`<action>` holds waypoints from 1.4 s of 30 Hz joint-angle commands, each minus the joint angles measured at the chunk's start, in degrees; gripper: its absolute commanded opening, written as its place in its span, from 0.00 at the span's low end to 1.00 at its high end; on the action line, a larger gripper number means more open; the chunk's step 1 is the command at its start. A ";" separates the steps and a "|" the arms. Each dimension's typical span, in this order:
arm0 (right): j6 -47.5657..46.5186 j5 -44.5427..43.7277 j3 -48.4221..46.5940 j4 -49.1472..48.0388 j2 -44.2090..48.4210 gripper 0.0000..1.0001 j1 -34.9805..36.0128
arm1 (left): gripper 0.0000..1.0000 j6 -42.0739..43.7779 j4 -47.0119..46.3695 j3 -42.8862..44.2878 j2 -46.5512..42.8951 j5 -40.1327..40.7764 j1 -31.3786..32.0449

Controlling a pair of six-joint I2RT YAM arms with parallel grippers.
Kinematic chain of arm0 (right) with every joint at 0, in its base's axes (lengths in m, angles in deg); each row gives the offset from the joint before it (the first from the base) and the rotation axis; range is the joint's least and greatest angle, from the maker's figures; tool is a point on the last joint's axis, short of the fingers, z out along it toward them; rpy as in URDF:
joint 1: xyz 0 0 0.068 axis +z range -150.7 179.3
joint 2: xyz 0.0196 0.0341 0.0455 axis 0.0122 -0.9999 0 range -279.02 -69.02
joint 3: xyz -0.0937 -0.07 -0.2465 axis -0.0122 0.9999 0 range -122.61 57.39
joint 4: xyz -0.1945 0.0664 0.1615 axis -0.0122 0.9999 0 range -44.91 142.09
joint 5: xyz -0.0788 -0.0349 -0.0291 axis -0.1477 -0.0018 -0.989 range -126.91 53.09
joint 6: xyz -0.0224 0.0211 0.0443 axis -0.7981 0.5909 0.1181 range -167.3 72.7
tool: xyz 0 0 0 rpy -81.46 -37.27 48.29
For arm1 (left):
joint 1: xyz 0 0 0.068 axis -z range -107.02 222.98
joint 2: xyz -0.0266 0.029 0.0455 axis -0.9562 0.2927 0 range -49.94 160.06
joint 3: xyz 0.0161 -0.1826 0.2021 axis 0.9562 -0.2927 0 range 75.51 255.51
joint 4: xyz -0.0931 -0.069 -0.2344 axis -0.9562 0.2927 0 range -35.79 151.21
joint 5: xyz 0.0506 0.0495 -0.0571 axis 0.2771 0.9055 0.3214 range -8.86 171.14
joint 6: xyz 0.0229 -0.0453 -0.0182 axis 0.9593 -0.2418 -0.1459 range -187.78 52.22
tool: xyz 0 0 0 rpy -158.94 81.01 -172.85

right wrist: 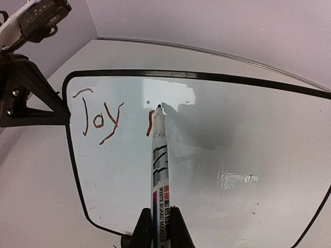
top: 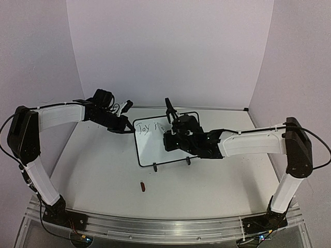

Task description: Write a sentence on the whiteboard

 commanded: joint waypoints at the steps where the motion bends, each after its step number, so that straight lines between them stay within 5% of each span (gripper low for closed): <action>1: 0.55 -0.81 -1.89 -0.07 -1.25 0.00 -0.49 | 0.00 2.15 1.90 2.04 -0.55 1.33 0.33; 42: 2.08 -2.63 -0.50 0.85 -0.27 0.00 0.28 | 0.00 2.19 1.94 2.07 -0.61 1.22 0.34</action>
